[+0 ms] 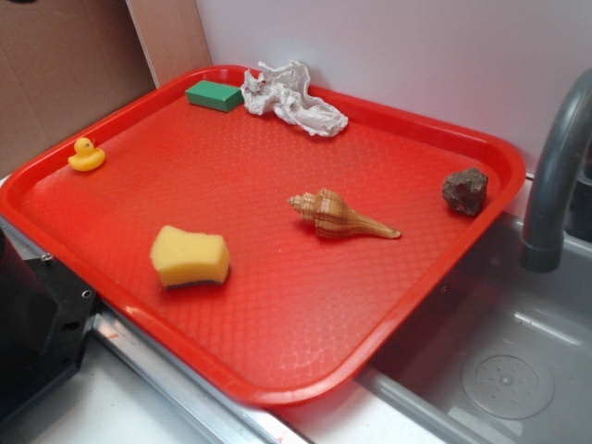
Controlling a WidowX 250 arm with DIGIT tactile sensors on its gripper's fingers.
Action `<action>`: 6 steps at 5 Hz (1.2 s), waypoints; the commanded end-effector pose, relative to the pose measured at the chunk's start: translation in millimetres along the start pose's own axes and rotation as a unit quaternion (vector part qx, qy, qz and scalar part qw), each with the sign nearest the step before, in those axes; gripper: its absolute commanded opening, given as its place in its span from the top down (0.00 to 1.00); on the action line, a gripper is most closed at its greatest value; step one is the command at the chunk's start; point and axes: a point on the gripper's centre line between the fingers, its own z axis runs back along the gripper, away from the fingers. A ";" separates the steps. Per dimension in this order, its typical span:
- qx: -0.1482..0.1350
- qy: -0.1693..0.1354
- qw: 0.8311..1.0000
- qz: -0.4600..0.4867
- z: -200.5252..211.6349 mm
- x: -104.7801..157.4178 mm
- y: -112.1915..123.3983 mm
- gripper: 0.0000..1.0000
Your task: Grab the rock.
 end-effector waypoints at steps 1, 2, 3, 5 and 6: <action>0.000 0.000 1.000 0.000 0.0 0.0 0.0 0.00; 0.010 -0.029 0.992 -0.126 -22.8 47.9 -22.4 0.00; 0.043 -0.055 0.969 -0.235 -47.1 90.5 -63.4 0.00; -0.035 -0.077 0.928 -0.362 -104.0 135.7 -113.4 0.00; -0.035 -0.077 0.928 -0.362 -104.0 135.7 -113.4 0.00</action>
